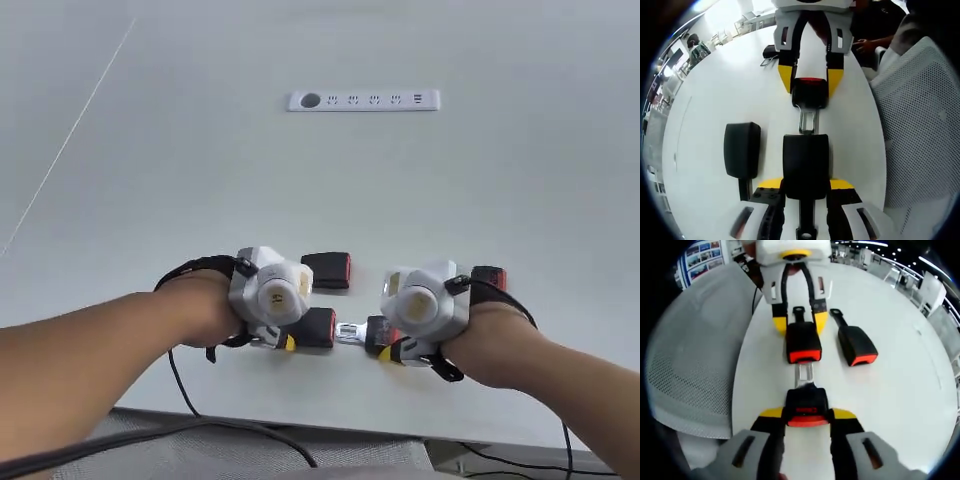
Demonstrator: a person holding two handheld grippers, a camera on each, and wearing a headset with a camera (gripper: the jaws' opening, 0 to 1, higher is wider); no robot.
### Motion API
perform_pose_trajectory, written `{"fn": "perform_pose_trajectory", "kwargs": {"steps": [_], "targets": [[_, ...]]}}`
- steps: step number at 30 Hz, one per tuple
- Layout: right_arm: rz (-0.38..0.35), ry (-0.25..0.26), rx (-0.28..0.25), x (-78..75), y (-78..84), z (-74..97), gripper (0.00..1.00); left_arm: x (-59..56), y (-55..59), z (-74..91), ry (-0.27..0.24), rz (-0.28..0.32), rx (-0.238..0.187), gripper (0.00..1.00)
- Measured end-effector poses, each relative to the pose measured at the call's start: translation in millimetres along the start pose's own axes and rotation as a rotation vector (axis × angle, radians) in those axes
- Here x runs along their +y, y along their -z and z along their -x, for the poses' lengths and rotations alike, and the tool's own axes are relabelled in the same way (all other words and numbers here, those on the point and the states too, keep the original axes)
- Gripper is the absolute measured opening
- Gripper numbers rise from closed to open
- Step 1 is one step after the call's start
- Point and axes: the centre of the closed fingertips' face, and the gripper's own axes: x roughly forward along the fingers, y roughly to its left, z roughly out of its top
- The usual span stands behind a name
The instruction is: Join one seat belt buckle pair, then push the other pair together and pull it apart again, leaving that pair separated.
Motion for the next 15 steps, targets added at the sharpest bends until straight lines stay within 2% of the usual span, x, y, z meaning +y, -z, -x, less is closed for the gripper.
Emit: {"fn": "perform_pose_trajectory", "kwargs": {"steps": [15], "targets": [[0.029,0.013,-0.005,1.8,-11.4,-4.3,0.34,-0.3,-1.1,-0.2,0.001,-0.011,0.020,0.32]]}}
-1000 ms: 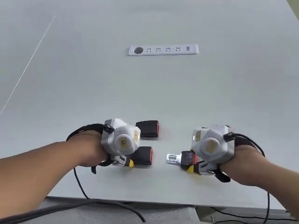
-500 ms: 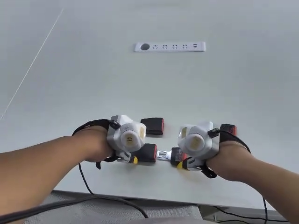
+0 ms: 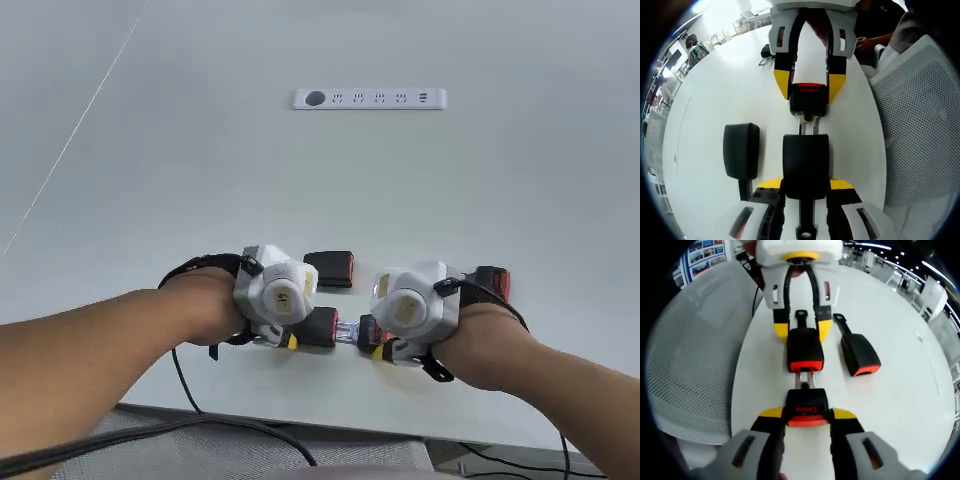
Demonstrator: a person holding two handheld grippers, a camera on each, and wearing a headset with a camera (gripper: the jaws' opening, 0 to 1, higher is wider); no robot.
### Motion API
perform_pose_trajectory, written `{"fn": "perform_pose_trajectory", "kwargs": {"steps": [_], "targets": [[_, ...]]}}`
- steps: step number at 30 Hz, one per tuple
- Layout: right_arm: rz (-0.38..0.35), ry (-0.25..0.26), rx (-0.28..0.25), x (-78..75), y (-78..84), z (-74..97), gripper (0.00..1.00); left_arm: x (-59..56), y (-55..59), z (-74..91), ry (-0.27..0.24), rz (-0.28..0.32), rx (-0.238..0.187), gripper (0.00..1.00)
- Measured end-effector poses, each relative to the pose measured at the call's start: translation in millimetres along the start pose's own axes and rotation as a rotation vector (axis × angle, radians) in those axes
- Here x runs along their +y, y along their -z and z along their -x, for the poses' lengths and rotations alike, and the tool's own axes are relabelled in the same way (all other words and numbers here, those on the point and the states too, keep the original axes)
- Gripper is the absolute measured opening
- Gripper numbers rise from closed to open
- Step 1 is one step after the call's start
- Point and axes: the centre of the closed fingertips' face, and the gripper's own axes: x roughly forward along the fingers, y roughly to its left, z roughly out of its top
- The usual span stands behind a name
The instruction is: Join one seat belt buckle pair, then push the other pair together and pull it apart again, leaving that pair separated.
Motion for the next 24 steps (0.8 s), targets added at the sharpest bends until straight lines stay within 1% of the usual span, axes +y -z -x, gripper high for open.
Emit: {"fn": "perform_pose_trajectory", "kwargs": {"steps": [4,5,6,13,16,24], "targets": [[0.007,0.002,-0.011,-0.4,-5.6,-2.4,0.34,0.1,0.3,-0.1,0.000,-0.001,0.003,0.32],[0.012,0.004,0.001,-0.7,-4.8,-3.3,0.34,0.0,0.4,0.0,0.000,0.000,0.005,0.32],[0.008,0.001,0.001,-1.0,-4.8,-3.3,0.34,0.1,0.3,-0.1,0.000,0.001,0.004,0.32],[-0.002,-0.012,0.000,-2.5,-5.4,-3.1,0.32,0.6,0.5,-0.8,0.008,0.008,0.000,0.32],[0.009,-0.014,-0.002,-3.1,-7.2,-4.4,0.32,0.0,0.4,-0.6,0.006,0.004,-0.006,0.32],[0.015,-0.020,-0.010,-5.2,-11.3,-7.1,0.31,0.0,0.3,-1.0,0.013,0.005,0.001,0.31]]}}
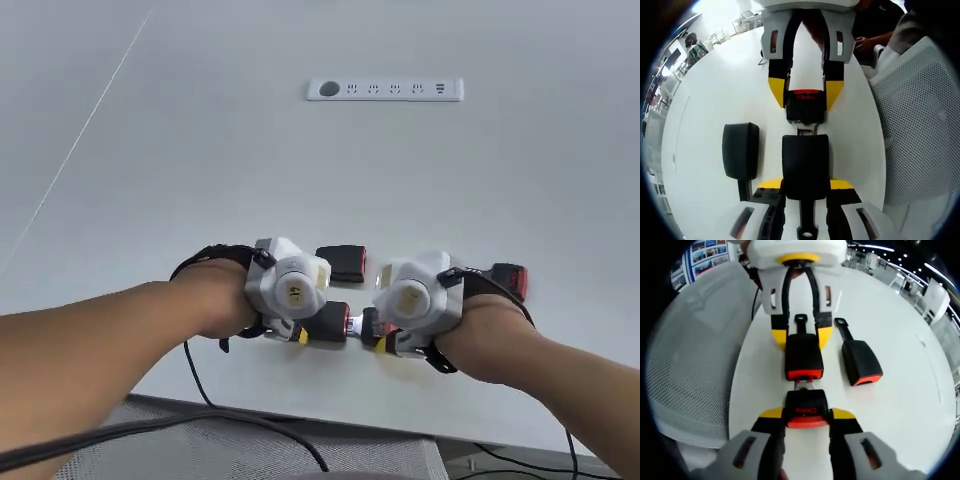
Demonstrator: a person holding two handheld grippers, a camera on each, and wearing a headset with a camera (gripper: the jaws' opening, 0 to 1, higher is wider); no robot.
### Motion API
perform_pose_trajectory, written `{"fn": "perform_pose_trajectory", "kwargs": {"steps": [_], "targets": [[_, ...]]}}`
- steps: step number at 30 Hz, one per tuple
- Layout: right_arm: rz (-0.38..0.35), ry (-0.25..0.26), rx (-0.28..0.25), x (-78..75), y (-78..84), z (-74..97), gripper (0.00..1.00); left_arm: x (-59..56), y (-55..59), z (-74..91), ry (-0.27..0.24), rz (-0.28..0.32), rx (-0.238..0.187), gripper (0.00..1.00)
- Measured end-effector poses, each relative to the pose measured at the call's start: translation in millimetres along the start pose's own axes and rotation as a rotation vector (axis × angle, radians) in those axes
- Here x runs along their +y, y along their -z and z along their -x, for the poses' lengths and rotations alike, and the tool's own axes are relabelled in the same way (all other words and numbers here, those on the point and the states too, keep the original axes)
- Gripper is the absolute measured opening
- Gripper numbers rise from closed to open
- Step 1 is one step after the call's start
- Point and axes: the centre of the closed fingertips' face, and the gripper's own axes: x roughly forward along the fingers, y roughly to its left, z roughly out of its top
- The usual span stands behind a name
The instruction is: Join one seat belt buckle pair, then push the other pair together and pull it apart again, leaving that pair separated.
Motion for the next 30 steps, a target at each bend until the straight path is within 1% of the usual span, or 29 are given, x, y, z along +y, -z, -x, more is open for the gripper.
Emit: {"fn": "perform_pose_trajectory", "kwargs": {"steps": [8,11,14,15,16,18,25,30], "targets": [[0.015,-0.001,-0.015,0.0,-7.4,-4.4,0.31,-0.1,0.0,-0.3,0.000,-0.003,0.006,0.31],[0.012,-0.001,-0.017,-0.5,-8.6,-5.8,0.31,-0.1,0.0,-0.3,0.001,-0.003,0.002,0.31],[0.004,0.013,-0.029,0.5,-13.6,-7.5,0.31,0.0,0.1,-0.2,0.001,-0.001,0.000,0.31],[0.012,0.023,-0.026,-1.6,-11.2,-10.3,0.31,-0.8,0.3,-0.3,0.004,0.008,-0.002,0.31],[-0.005,0.025,-0.019,-0.9,-7.6,-11.4,0.31,-0.8,0.8,0.2,0.001,0.005,-0.003,0.31],[-0.012,0.021,-0.031,-2.3,-6.2,-11.2,0.31,-0.7,1.2,0.4,-0.001,0.011,-0.009,0.31],[0.004,0.010,-0.021,-2.6,-8.8,-11.2,0.32,-0.6,1.4,0.5,-0.002,0.012,-0.007,0.32],[0.008,0.002,-0.027,-3.0,-10.0,-10.2,0.33,0.6,2.6,1.7,0.003,0.020,-0.034,0.32]]}}
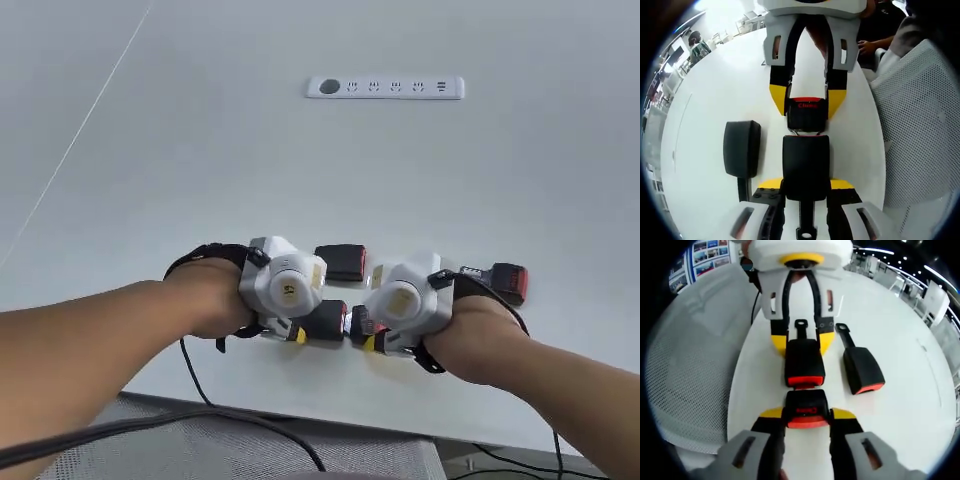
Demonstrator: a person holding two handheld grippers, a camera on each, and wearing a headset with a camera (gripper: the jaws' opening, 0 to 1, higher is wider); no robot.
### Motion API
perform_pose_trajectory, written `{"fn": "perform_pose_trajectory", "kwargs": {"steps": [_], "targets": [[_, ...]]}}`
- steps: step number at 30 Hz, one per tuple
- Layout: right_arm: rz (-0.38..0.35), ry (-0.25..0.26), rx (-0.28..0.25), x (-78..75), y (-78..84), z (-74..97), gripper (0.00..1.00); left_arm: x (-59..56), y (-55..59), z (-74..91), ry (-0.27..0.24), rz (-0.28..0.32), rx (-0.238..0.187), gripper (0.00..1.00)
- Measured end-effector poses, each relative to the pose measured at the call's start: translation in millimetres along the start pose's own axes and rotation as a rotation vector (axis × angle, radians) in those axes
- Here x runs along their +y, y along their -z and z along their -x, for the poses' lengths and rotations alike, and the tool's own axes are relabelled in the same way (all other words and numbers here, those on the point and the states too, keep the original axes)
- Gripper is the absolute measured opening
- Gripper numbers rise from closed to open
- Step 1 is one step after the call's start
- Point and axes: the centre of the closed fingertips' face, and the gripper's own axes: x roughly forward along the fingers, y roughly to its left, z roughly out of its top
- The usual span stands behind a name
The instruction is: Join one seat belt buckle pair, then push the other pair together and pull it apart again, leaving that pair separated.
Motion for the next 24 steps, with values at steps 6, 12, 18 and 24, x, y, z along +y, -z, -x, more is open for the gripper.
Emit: {"fn": "perform_pose_trajectory", "kwargs": {"steps": [6,12,18,24], "targets": [[0.014,-0.007,-0.022,0.5,0.0,2.2,0.33,0.0,0.0,0.1,0.011,-0.003,-0.001,0.32],[0.003,-0.005,-0.038,1.0,-1.8,2.1,0.33,0.8,0.2,0.2,0.009,0.010,-0.017,0.32],[0.000,-0.004,-0.038,2.8,-1.8,3.2,0.34,0.2,-1.1,-0.4,0.000,0.014,0.008,0.33],[0.024,0.002,-0.046,3.0,-0.9,3.1,0.35,0.2,0.8,0.4,-0.010,0.017,0.011,0.34]]}}
